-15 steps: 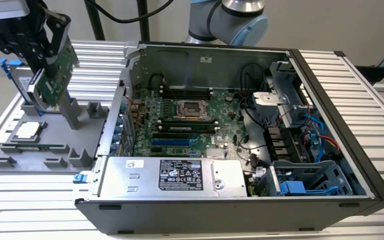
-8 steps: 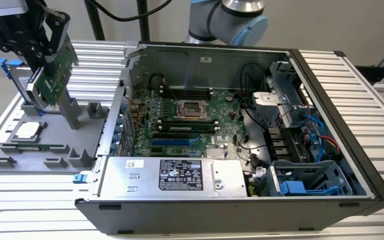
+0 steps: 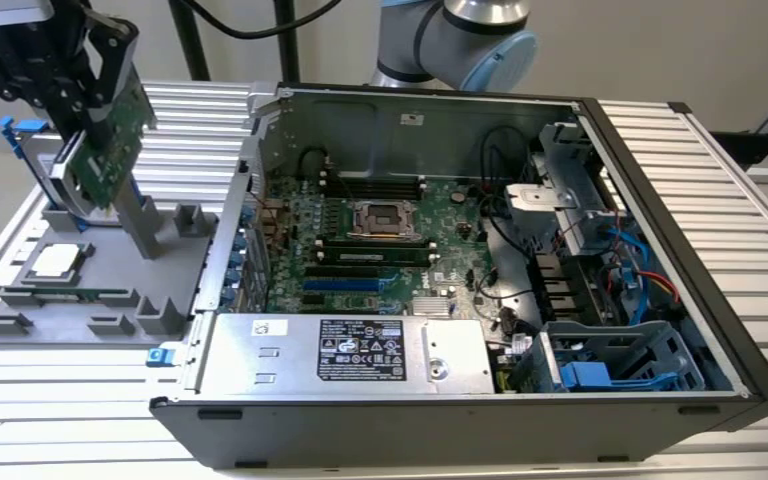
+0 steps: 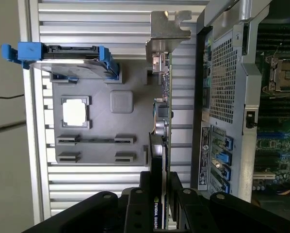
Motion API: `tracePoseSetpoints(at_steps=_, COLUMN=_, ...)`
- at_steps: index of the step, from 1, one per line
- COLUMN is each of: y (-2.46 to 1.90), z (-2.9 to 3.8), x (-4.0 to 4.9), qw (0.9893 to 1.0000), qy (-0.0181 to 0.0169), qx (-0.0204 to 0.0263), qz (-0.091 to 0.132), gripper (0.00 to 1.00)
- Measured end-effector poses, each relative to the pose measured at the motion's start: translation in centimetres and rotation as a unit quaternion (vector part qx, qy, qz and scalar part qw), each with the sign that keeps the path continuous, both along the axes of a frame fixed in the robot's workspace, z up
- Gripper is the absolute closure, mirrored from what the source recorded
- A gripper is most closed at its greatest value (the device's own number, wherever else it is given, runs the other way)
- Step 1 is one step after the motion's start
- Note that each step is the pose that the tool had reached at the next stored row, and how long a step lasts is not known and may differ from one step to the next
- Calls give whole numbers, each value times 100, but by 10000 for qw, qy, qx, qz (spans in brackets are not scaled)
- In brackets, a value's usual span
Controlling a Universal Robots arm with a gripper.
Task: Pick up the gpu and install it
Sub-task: 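Pick up the gpu and move the gpu toward the slot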
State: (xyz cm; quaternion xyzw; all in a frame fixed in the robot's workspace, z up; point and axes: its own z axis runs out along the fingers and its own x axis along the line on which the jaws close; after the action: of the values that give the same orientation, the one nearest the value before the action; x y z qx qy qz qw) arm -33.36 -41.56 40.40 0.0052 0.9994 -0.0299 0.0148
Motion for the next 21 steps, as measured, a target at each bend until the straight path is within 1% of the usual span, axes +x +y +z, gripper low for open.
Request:
tracePoseSetpoints(at_steps=14, y=0, z=38, x=0, qw=10000, qy=1, qx=0, qz=0, gripper=100)
tracePoseSetpoints(at_steps=21, y=0, z=68, x=0, qw=10000, qy=1, qx=0, qz=0, gripper=100)
